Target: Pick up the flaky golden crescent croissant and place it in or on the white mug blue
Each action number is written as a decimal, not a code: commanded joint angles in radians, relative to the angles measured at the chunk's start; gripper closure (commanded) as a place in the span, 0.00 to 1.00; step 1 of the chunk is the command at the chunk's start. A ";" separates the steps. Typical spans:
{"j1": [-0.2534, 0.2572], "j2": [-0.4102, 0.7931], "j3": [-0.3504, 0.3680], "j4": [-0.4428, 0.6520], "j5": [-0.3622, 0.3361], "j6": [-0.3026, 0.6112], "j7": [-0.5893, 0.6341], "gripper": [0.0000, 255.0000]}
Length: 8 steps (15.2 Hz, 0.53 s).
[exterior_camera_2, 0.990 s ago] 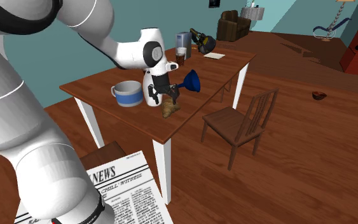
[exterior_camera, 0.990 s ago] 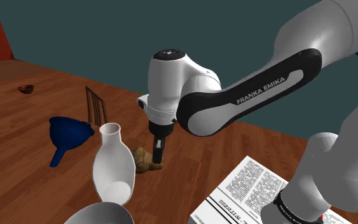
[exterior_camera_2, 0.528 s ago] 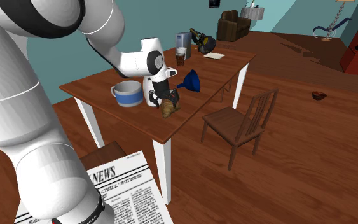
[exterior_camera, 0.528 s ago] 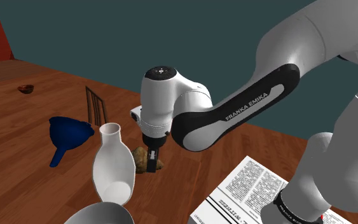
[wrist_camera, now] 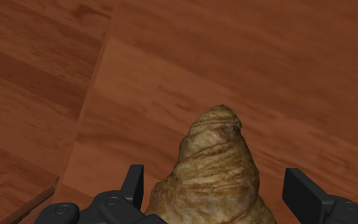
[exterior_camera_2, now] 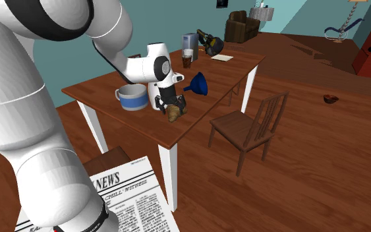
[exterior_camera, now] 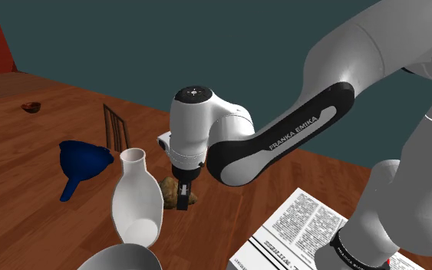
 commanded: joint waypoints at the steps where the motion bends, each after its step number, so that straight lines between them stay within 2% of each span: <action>1: 0.000 0.000 0.000 0.000 0.000 0.000 0.000 0.00; 2: 0.000 0.000 0.000 0.000 0.000 0.000 0.000 1.00; 8: 0.000 0.000 0.000 0.001 0.000 -0.001 0.000 1.00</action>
